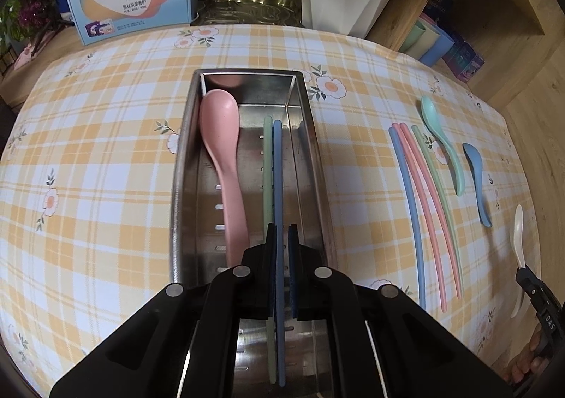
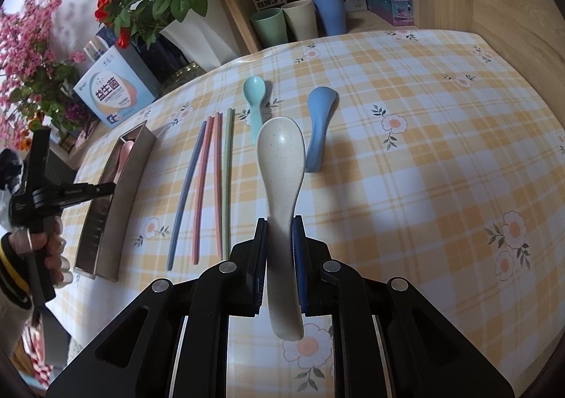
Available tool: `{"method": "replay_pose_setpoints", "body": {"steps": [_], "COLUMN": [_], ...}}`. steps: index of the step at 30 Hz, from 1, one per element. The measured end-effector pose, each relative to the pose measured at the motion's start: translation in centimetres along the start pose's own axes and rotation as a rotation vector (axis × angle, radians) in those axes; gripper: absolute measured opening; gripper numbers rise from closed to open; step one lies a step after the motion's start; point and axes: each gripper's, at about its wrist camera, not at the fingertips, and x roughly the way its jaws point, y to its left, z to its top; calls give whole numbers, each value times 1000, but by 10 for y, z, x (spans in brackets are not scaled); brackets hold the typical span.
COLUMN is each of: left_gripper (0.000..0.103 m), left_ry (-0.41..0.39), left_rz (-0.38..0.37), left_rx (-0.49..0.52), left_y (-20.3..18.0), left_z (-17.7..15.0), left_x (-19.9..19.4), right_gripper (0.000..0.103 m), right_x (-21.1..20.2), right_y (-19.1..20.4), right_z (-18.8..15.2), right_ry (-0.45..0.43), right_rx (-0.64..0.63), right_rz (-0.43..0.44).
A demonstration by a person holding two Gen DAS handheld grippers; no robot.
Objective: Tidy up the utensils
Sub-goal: 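Lower the blue chopstick into the basket and open the left gripper while the right carries the beige spoon, then lower the beige spoon into the steel basket and open the right gripper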
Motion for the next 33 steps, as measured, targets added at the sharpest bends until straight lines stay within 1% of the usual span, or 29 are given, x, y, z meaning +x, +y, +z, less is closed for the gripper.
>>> {"method": "replay_pose_setpoints", "body": {"steps": [1,3,5,8,10,12,13,15,19,21,24,26,29,30,31,33], "left_gripper": [8,16,28,38,42,49,51,61,67,75,85,89,92,93,96,97], "left_ry": [-4,-15,-29,-60,-77,-96,-105,-126,-137,-144,-150,-156,-162,-161,-161,-169], "left_rz": [0,5,11,34,40,44,49,62,64,73,75,80,73,74,76,83], "left_rx": [2,16,37,68,81,92,94,90,85,88,78,68,58,53,48,39], "left_y": [0,0,-1,-2,0,3,5,10,21,28,40,49,63,68,74,82], "left_z": [-1,-4,-7,-13,-17,-23,-26,-32,-45,-51,-59,-63,-69,-71,-73,-76], "left_x": [-3,-8,-15,-27,-34,-43,-46,-52,-60,-63,-67,-70,-74,-76,-77,-81], "right_gripper": [14,14,14,14,14,14,14,14,14,14,14,14,14,14,14,14], "right_x": [0,-1,-1,-1,0,1,3,5,10,13,19,24,33,37,40,46], "right_y": [1,5,8,16,23,31,37,46,69,85,110,126,153,161,171,185], "right_z": [0,0,1,2,2,2,2,2,3,4,7,7,8,8,8,7], "right_ry": [3,10,18,29,36,44,51,60,76,82,95,107,127,133,139,154], "right_rx": [-3,-9,-16,-29,-38,-54,-65,-80,-104,-131,-175,-208,-250,-259,-264,-267], "right_rz": [-1,-1,0,3,8,7,5,4,14,17,30,38,56,61,70,88]}}
